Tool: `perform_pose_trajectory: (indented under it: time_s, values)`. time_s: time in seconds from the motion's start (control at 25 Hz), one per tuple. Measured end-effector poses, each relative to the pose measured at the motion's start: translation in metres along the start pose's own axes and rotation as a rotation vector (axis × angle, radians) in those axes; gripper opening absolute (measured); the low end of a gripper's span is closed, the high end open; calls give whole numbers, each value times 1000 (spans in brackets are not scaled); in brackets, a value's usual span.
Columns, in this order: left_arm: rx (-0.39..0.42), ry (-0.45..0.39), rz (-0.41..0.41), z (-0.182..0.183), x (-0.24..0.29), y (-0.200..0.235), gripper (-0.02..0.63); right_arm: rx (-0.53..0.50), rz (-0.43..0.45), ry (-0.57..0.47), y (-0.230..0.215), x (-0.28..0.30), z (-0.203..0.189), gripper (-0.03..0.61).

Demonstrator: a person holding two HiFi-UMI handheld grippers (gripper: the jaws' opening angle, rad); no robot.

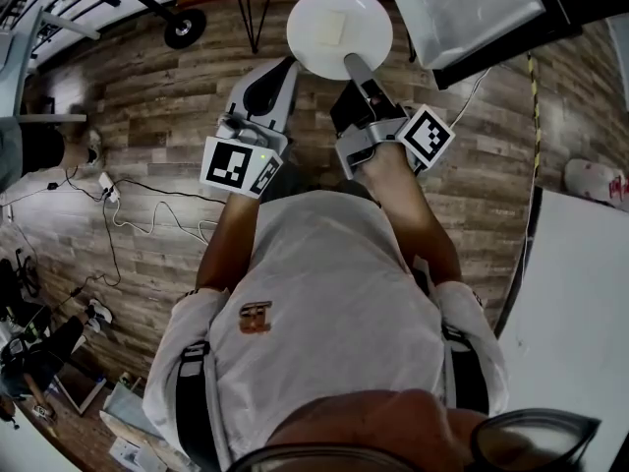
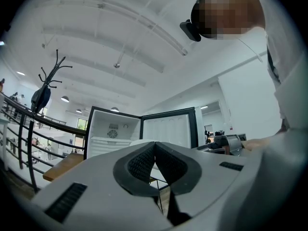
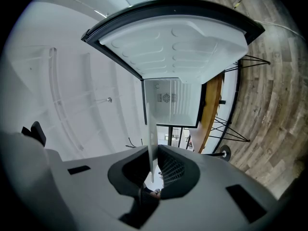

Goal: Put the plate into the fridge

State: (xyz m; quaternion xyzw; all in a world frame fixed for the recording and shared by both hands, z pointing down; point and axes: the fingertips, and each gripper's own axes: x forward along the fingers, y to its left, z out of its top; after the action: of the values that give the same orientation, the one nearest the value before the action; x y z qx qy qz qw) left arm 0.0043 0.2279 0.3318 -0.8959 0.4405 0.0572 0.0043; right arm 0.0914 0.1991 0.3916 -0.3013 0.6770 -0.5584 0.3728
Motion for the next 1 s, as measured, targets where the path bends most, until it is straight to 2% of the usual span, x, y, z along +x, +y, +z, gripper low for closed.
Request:
perform_pose_trajectory:
  time_s: [0.56,1.0]
  values:
    - [-3,-13,-14,-11,54,29,18,5,4,-19,-17,40,37,51]
    - [-2,-22,-44,-5,117,106,18,-1,-3,-60,-25,130,73,51]
